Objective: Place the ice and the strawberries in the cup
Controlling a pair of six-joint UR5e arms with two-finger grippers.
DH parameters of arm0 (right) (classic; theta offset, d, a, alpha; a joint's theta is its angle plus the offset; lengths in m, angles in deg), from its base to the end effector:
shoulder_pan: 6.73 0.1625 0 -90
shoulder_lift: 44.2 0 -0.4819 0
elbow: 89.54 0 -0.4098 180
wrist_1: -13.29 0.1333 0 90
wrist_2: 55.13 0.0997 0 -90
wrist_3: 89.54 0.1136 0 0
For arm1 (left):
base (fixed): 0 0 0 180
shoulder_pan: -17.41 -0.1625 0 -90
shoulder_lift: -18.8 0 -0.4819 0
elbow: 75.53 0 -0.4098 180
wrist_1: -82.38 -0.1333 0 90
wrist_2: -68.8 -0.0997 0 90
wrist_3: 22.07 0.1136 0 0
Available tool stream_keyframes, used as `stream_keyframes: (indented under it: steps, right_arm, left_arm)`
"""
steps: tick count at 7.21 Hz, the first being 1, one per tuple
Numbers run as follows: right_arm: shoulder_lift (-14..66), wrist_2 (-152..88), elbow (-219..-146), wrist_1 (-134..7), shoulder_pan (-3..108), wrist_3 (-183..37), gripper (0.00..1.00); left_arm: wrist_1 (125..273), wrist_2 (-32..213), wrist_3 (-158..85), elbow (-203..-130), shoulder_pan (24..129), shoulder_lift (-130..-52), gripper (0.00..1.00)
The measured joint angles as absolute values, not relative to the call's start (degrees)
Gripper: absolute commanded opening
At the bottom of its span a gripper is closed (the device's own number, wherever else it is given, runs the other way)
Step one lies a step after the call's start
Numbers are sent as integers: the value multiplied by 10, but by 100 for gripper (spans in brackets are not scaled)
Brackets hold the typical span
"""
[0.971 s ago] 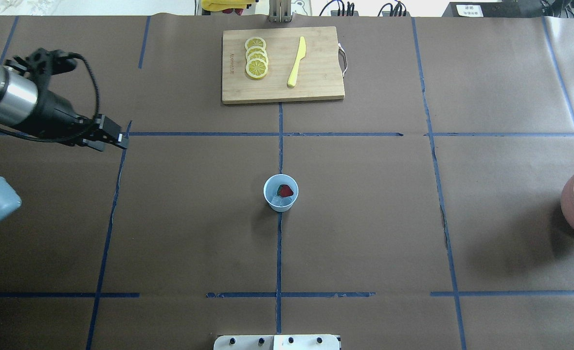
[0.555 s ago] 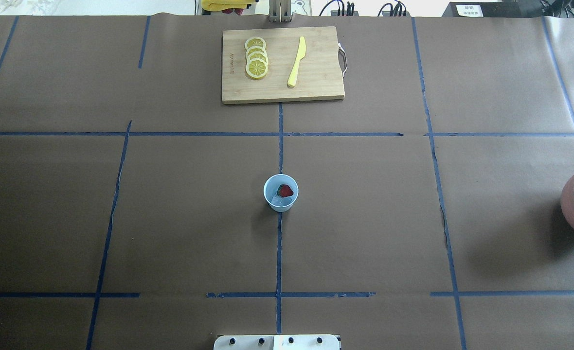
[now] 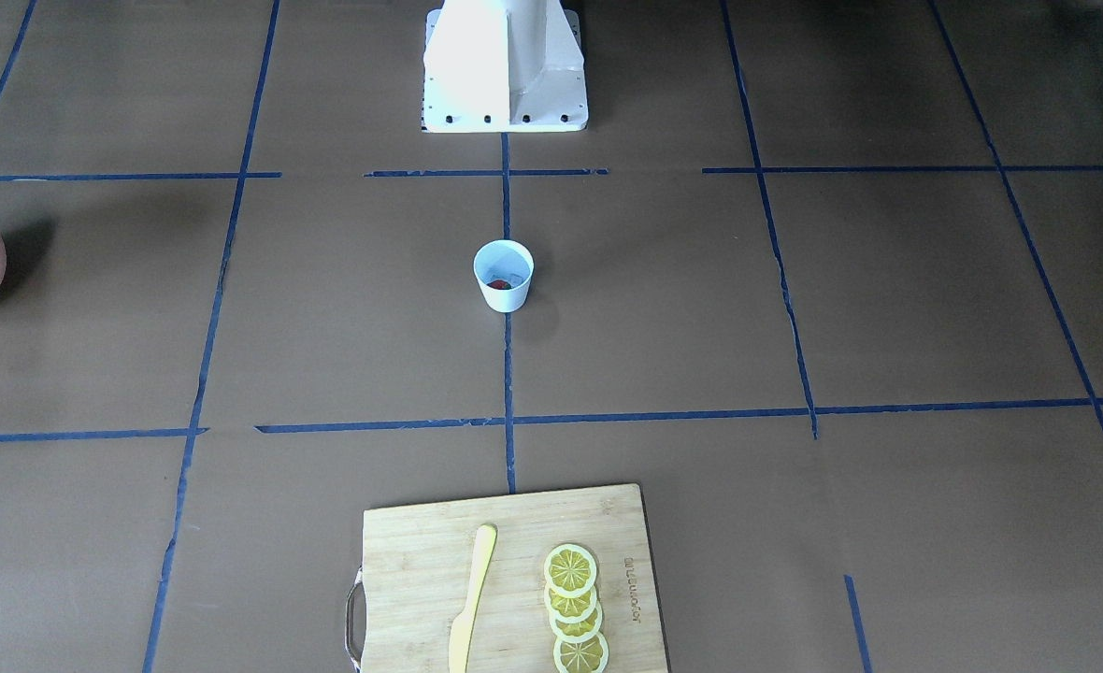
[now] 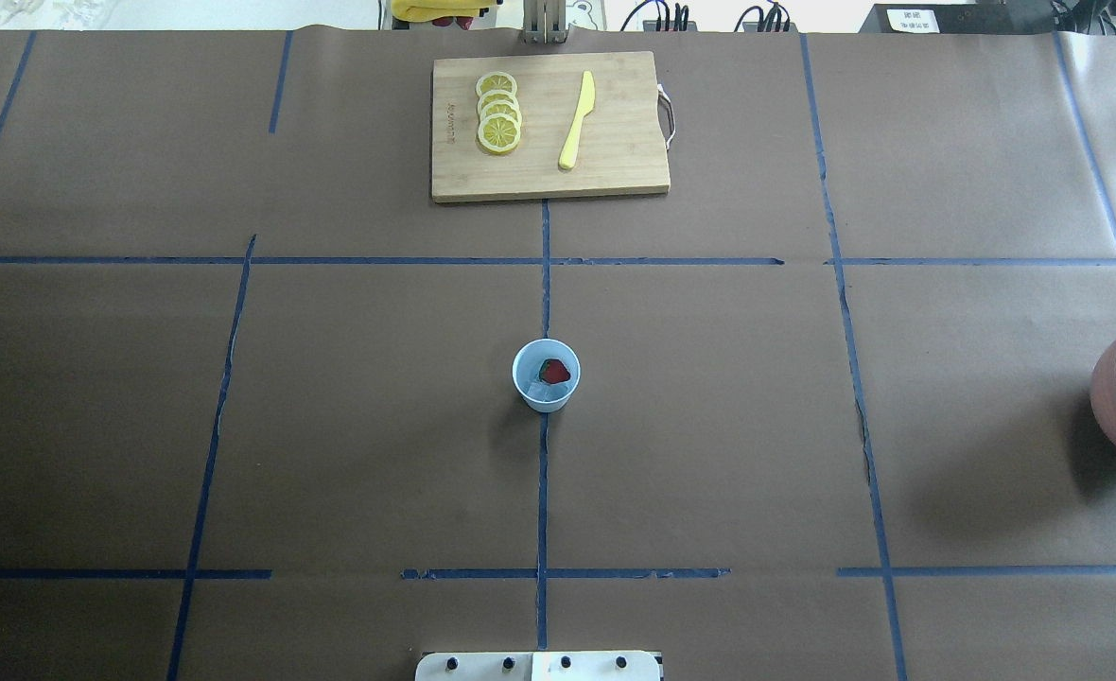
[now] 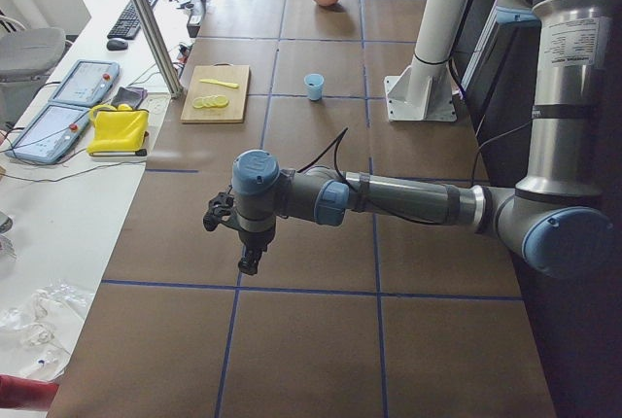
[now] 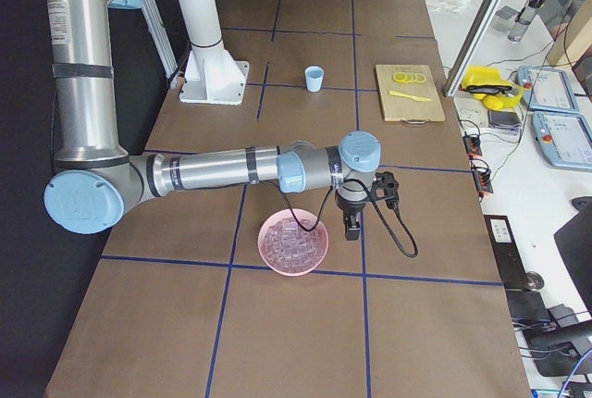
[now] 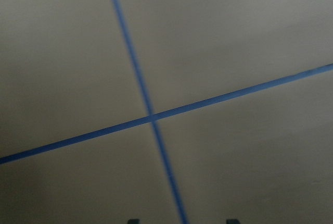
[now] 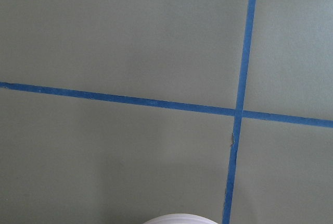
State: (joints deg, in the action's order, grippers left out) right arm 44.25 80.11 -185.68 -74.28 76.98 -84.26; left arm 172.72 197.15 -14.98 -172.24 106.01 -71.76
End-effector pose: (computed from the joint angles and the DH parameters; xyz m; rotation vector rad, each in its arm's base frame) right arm -0.0059 -0.5339 0.6506 0.0871 -0.8004 -0.0864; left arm -0.0500 -0.5232 0.6676 0.1611 0.6621 0.1869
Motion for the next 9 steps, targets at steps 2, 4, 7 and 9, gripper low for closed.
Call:
stream_keyframes:
  steps: [2, 4, 7, 9]
  right_arm:
    - [444, 797, -1857, -744, 771, -846, 100]
    - [450, 794, -1855, -746, 773, -847, 100]
    - [470, 795, -1850, -748, 776, -850, 100]
    - [483, 799, -1859, -748, 777, -851, 100]
  left_arm:
    - [1673, 1978, -141, -1715, 1061, -734, 100]
    - [1666, 2014, -139, -1705, 1058, -725, 100]
    - [1665, 2043, -140, -1717, 1057, -706, 100]
    - [1664, 2044, -140, -1719, 1057, -701, 100]
